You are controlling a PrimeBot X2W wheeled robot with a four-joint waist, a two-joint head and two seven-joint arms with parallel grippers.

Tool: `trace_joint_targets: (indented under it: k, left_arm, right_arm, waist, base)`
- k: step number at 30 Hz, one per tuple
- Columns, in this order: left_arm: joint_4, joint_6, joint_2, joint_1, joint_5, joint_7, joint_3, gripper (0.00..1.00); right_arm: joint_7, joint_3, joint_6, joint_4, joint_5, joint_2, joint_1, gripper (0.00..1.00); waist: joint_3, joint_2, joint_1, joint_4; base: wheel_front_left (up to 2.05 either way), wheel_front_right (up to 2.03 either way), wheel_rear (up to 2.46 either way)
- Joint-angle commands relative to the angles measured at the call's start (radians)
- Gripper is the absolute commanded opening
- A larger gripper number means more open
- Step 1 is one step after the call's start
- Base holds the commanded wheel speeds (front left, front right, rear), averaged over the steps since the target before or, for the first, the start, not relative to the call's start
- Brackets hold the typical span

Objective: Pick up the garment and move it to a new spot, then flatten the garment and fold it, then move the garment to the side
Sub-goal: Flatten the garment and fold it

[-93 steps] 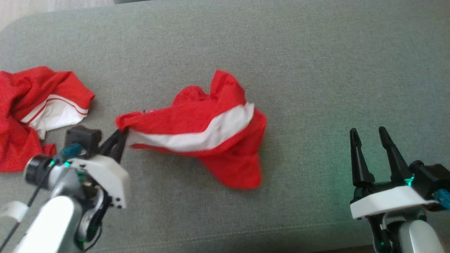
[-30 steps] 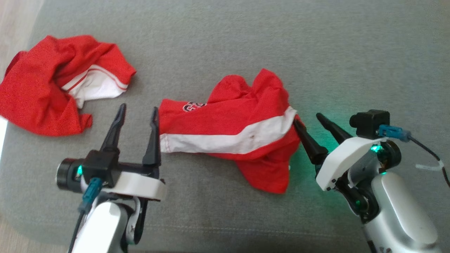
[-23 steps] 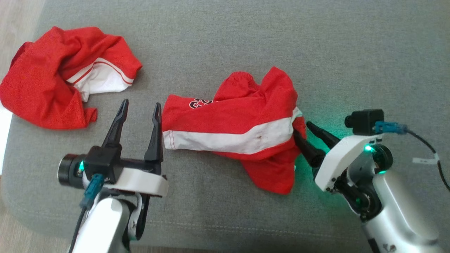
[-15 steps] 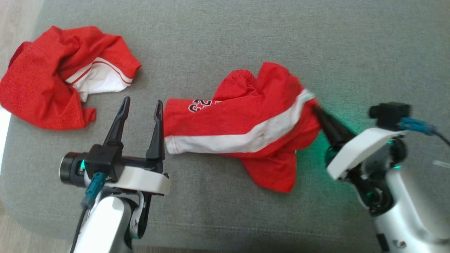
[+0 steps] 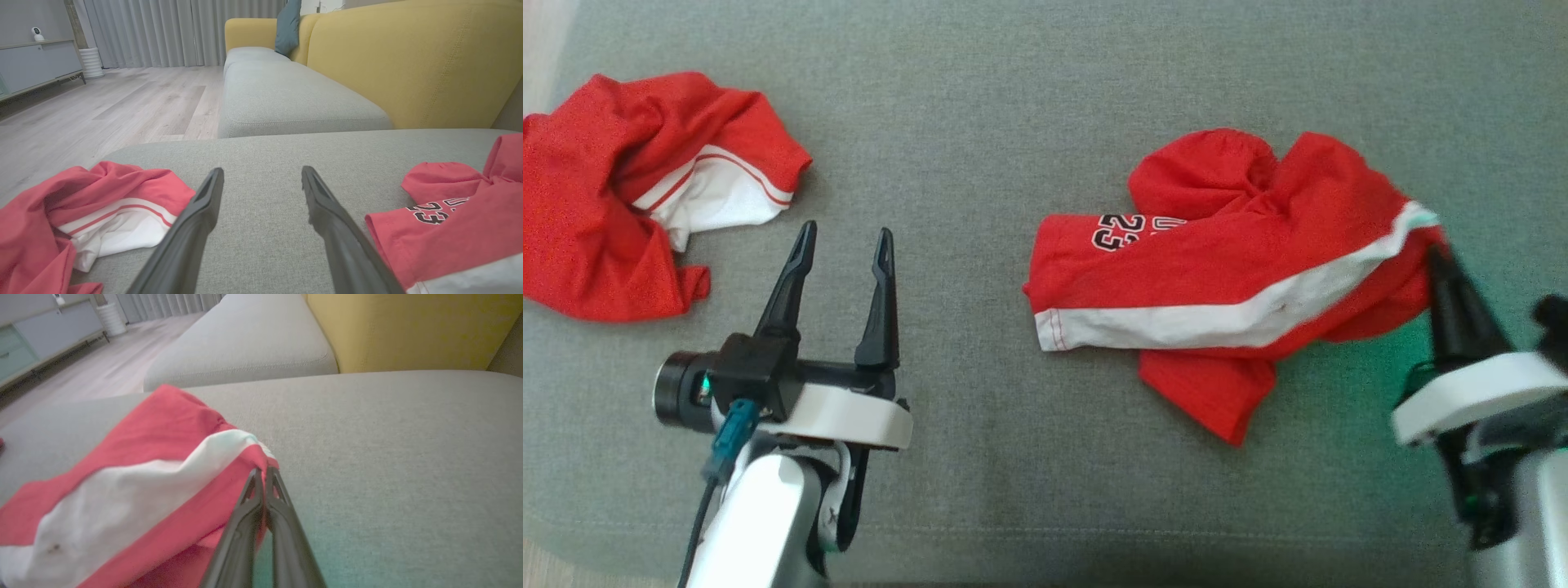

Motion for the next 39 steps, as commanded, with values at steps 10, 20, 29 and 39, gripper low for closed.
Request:
trace_joint_targets:
  k: [10, 20, 29, 39]
  left_arm:
    - [-0.009, -0.015, 0.002, -0.030, 0.007, -0.012, 0.042, 1.00]
    - [0.002, -0.009, 0.018, -0.002, 0.006, -0.011, 0.049, 1.00]
    - [-0.016, 0.008, 0.036, 0.035, 0.003, 0.022, 0.050, 1.00]
    - [-0.050, 0.021, 0.042, 0.080, -0.004, 0.059, 0.035, 1.00]
  right_arm:
    - [0.018, 0.072, 0.004, 0.068, -0.184, 0.065, 0.056, 0.00]
    - [-0.066, 0.045, 0.004, 0.015, -0.138, 0.074, 0.092, 1.00]
    - [-0.157, 0.076, 0.004, -0.160, -0.078, 0.074, 0.100, 1.00]
    - [-0.149, 0.102, 0.004, -0.199, -0.048, 0.074, 0.104, 1.00]
  waist:
    - [0.003, 0.0000, 0.0000, -0.004]
    - [-0.034, 0.0000, 0.0000, -0.027]
    - [-0.075, 0.0000, 0.0000, -0.059]
    - [-0.118, 0.0000, 0.0000, -0.070]
  base:
    - [0.00, 0.00, 0.00]
    - [0.00, 0.00, 0.00]
    - [0.00, 0.00, 0.00]
    - [0.00, 0.00, 0.00]
